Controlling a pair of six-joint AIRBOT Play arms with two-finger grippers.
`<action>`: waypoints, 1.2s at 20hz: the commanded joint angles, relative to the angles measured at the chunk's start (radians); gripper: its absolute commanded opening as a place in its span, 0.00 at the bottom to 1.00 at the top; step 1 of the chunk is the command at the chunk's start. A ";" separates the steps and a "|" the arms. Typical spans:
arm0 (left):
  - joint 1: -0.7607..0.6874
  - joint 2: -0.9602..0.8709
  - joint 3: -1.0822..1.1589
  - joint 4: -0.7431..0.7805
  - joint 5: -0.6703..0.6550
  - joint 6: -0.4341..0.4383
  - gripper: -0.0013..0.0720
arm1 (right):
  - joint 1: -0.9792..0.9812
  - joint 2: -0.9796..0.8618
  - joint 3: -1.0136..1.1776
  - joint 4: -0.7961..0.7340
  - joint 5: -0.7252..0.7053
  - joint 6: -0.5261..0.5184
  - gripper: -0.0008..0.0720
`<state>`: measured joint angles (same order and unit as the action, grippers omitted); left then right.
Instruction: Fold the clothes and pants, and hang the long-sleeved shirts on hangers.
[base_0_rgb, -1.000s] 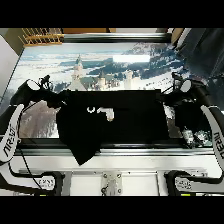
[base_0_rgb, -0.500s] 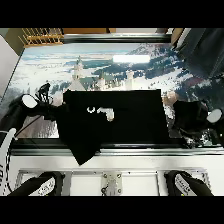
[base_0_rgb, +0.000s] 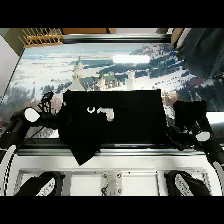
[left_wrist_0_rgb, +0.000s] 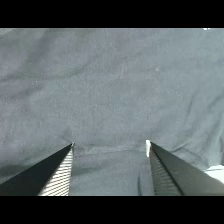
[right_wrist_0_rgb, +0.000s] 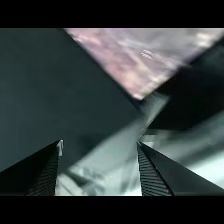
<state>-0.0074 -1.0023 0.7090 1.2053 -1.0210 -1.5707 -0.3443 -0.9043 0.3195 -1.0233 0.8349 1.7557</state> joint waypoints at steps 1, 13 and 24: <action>0.001 0.015 -0.007 -0.001 0.003 -0.001 0.67 | 0.072 -0.013 -0.020 0.026 -0.137 0.003 0.71; 0.123 0.082 -0.141 0.125 -0.173 -0.127 0.96 | 0.109 -0.028 -0.018 0.026 -0.146 -0.006 0.02; 0.003 0.043 -0.386 -0.120 -0.010 -0.121 0.96 | 0.109 -0.029 -0.018 0.027 -0.150 -0.005 0.03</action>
<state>0.0750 -0.9123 0.3405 1.1389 -1.0794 -1.6909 -0.2359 -0.9321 0.3008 -0.9974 0.6846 1.7508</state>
